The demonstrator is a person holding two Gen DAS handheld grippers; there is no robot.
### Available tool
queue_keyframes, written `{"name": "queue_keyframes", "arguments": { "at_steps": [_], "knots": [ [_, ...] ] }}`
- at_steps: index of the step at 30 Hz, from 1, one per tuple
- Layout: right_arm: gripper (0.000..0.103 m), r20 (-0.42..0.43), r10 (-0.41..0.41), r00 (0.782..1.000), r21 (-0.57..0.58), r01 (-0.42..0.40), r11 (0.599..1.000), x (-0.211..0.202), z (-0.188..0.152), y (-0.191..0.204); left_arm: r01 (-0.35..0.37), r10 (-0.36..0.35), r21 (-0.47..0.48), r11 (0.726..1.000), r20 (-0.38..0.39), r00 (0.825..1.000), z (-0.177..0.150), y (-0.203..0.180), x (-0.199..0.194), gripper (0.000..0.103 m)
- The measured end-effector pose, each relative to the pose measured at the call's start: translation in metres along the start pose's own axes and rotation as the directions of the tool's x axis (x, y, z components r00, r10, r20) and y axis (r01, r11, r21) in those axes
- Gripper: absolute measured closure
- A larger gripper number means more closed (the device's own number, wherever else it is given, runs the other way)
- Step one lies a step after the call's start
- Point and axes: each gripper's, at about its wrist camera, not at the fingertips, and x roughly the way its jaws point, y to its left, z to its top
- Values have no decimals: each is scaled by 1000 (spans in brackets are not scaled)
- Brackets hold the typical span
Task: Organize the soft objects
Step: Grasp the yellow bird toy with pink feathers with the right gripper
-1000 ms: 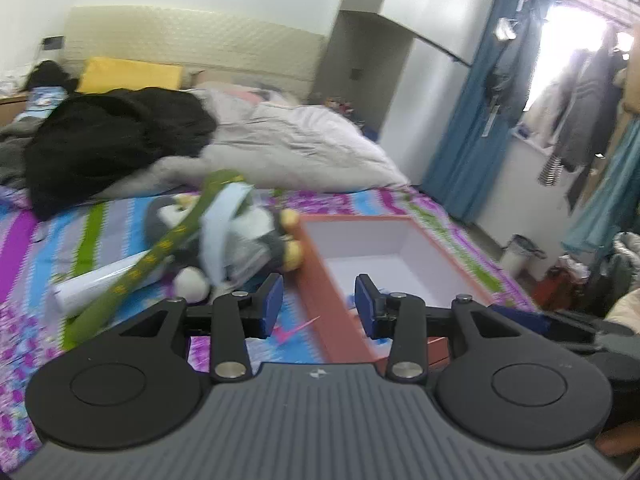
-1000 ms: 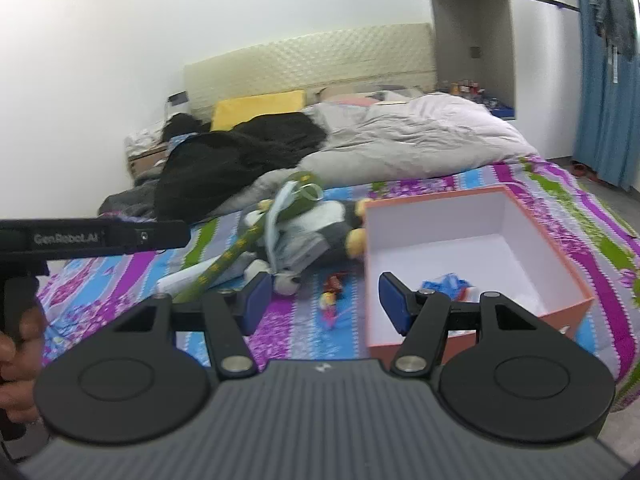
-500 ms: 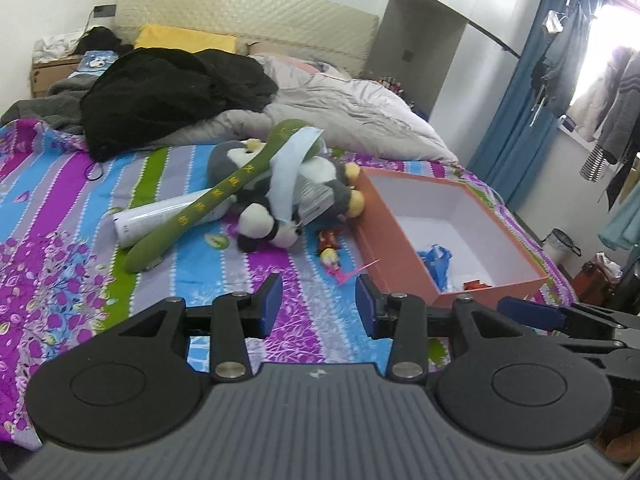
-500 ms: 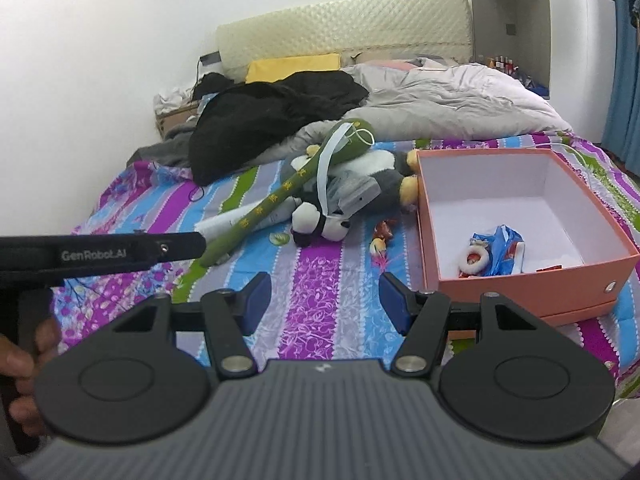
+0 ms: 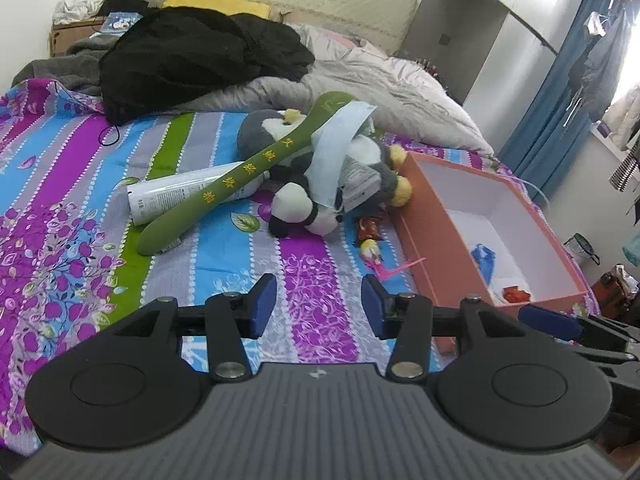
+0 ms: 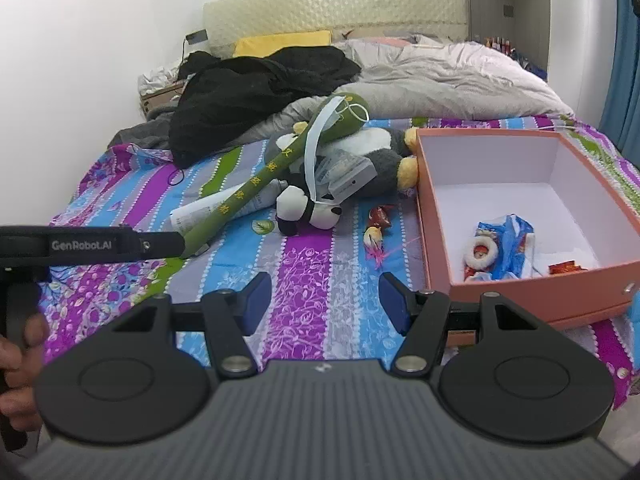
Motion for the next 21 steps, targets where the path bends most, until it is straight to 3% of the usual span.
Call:
{"name": "queue_keyframes", "arguments": {
  "at_steps": [11,21],
  "knots": [
    [42,-77,-29,997,10,30,999,88,25,-13,-26,25,-9,1000,-100,995,36,24,100,50],
    [46,-164,-65,984,-24,62,998,171,37,-32,-19,17,-22,1000,-113,993,68,42,193,50]
  ]
}}
